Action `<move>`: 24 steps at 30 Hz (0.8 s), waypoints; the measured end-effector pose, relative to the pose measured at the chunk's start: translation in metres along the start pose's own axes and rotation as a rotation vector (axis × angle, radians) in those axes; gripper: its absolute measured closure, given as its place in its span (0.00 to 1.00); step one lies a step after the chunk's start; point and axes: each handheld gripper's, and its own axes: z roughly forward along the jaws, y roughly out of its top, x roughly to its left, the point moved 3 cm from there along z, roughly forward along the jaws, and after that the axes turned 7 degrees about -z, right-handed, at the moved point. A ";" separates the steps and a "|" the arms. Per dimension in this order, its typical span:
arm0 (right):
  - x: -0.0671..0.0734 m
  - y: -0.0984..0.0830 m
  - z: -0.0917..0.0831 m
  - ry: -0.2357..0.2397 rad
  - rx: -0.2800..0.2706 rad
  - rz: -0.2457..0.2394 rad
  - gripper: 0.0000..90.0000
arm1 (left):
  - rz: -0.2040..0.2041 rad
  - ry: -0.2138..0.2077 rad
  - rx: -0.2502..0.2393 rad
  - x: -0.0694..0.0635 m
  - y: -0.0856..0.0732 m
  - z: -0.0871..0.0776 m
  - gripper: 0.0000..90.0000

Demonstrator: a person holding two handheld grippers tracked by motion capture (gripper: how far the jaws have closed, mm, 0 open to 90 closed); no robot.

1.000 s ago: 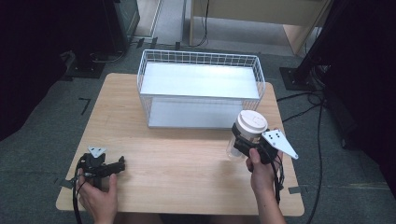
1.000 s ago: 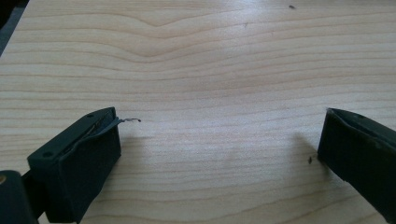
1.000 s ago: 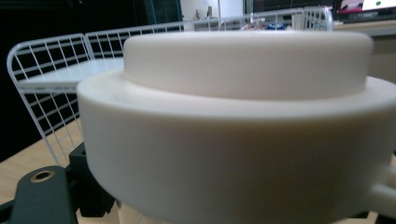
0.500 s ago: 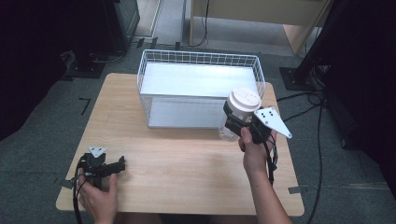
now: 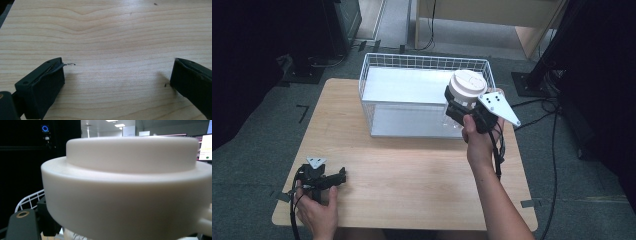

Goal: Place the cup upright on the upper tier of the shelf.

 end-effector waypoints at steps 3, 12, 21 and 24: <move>0.001 0.008 0.006 0.003 -0.005 -0.011 0.16 | 0.000 0.000 0.000 0.000 0.000 0.000 0.00; 0.003 0.023 0.034 -0.010 0.010 -0.011 0.16 | 0.000 0.000 0.000 0.000 0.000 0.000 0.00; 0.007 0.030 0.071 -0.034 0.025 -0.054 0.16 | -0.002 0.000 -0.002 0.000 0.000 0.000 0.00; 0.007 0.028 0.083 -0.043 0.041 -0.060 0.16 | -0.004 0.000 -0.002 -0.001 0.000 0.000 0.00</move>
